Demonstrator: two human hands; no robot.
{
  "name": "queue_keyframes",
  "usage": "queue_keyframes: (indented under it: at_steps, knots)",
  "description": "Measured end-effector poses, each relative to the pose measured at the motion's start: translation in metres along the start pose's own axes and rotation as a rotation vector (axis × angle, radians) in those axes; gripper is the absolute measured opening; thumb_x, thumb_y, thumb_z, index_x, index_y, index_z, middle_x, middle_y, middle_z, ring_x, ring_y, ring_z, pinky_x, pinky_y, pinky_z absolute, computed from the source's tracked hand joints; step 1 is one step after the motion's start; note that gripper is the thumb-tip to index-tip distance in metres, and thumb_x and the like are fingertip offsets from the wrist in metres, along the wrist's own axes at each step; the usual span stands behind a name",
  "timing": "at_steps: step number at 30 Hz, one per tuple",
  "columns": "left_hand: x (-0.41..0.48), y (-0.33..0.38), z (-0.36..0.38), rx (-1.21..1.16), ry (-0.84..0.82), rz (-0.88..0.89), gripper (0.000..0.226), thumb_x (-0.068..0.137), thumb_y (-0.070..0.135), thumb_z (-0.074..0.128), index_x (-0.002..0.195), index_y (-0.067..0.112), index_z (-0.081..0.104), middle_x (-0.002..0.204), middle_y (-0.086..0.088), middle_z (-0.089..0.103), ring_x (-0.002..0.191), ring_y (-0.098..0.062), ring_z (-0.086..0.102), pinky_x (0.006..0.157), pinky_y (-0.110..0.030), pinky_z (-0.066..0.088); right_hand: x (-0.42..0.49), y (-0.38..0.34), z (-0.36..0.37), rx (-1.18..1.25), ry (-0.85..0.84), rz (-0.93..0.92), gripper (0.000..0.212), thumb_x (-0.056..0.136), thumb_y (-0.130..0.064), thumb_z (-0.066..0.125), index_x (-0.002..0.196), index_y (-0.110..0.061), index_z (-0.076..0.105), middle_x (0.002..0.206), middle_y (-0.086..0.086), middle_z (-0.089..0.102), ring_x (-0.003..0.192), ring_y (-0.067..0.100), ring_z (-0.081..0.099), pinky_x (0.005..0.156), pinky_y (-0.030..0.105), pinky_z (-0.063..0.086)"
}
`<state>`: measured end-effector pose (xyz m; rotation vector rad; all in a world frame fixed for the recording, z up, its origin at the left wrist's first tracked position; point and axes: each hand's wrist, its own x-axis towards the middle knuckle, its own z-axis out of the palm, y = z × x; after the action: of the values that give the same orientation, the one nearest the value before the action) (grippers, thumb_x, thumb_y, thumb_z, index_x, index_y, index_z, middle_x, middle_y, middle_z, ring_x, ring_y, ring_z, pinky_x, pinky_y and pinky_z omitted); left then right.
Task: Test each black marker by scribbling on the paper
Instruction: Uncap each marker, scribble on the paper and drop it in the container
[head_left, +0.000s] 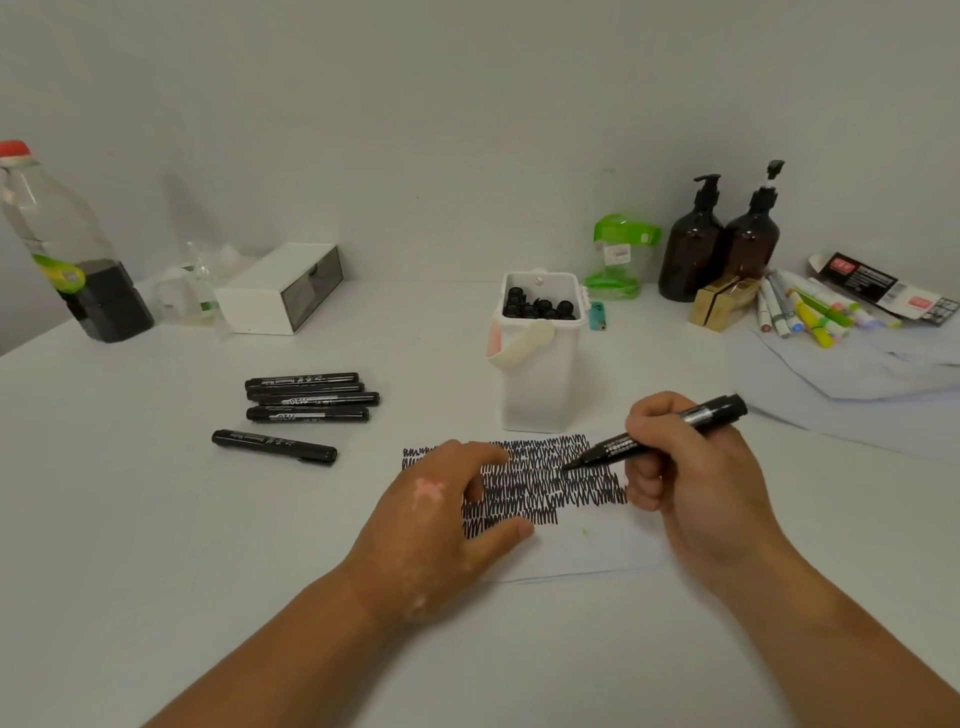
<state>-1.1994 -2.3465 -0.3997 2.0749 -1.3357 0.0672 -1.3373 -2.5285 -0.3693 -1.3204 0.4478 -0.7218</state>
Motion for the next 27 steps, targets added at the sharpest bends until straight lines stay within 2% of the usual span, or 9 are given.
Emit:
queue_keyframes:
  at_steps: [3,8,13,16,22,27]
  knots:
    - [-0.001,-0.002,0.005,0.083,-0.117,-0.003,0.062,0.079,0.074,0.059,0.133,0.045,0.053,0.097,0.018,0.045,0.091,-0.002,0.046,0.083,-0.017,0.040,0.000,0.001,0.000,-0.028,-0.034,0.024,0.017,0.073,-0.021,0.061,0.081,-0.015,0.075,0.056,0.012,0.057,0.047,0.019,0.049,0.039,0.028,0.037]
    - [-0.001,-0.005,0.004,0.216,-0.169,-0.060,0.074,0.069,0.088,0.047,0.132,0.049,0.052,0.096,0.013,0.044,0.092,-0.008,0.047,0.086,-0.025,0.042,-0.005,0.009,0.006,-0.244,-0.159,0.038,0.017,0.069,-0.027,0.071,0.080,-0.015,0.075,0.063,0.009,0.066,0.053,0.018,0.058,0.043,0.029,0.044]
    - [-0.003,-0.010,-0.004,0.219,-0.180,-0.106,0.071,0.066,0.086,0.056,0.128,0.050,0.053,0.094,0.016,0.043,0.090,-0.007,0.044,0.083,-0.023,0.037,-0.009,0.018,0.011,-0.469,-0.161,0.070,0.015,0.065,-0.030,0.073,0.078,-0.022,0.072,0.055,0.003,0.063,0.044,0.017,0.054,0.043,0.026,0.045]
    - [-0.003,-0.008,-0.003,0.213,-0.185,-0.120,0.068,0.067,0.083,0.060,0.126,0.050,0.054,0.095,0.015,0.045,0.092,-0.007,0.045,0.084,-0.023,0.037,-0.009,0.022,0.012,-0.580,-0.168,0.061,0.025,0.061,-0.040,0.071,0.081,-0.027,0.073,0.054,0.002,0.065,0.042,0.016,0.056,0.044,0.026,0.047]
    - [-0.002,-0.007,-0.005,0.213,-0.201,-0.128,0.067,0.068,0.082,0.061,0.125,0.048,0.055,0.099,0.014,0.049,0.096,-0.007,0.047,0.084,-0.022,0.037,-0.008,0.026,0.012,-0.635,-0.186,0.047,0.023,0.064,-0.040,0.072,0.084,-0.029,0.074,0.057,0.001,0.068,0.043,0.015,0.057,0.045,0.025,0.047]
    - [-0.001,-0.007,-0.005,0.207,-0.207,-0.134,0.066,0.069,0.080,0.062,0.125,0.047,0.055,0.099,0.013,0.049,0.096,-0.006,0.047,0.084,-0.023,0.037,-0.008,0.025,0.011,-0.681,-0.201,0.033,0.024,0.065,-0.045,0.071,0.085,-0.032,0.074,0.054,-0.005,0.066,0.041,0.011,0.057,0.045,0.019,0.043]
